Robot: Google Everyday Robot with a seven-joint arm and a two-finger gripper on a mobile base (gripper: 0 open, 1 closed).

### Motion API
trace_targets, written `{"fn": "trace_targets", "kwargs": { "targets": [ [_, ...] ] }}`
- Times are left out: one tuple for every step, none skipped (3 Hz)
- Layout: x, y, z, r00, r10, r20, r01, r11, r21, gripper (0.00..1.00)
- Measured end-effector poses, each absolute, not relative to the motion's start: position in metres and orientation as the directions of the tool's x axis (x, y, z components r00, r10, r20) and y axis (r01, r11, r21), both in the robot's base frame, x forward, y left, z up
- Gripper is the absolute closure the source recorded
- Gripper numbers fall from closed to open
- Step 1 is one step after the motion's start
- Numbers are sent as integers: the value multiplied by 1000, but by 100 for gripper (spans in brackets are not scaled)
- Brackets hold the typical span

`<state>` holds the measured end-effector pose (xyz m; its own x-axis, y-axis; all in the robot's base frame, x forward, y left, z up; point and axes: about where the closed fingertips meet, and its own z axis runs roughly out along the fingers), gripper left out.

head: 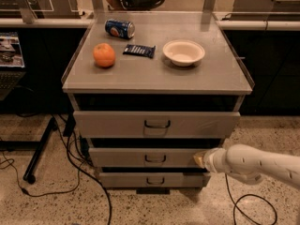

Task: Close middle drawer

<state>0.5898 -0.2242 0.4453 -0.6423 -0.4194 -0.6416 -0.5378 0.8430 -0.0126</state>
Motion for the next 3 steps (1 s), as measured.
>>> {"fn": "trace_targets", "kwargs": {
  "targets": [
    [536,-226,423,-635,-380,-673,-487,873,-34,36],
    [534,-236,436,-619,-325,-715,-416,908,-52,13],
    [535,-236,437,-619,-324,-715,-416,908,-52,0]
  ]
}}
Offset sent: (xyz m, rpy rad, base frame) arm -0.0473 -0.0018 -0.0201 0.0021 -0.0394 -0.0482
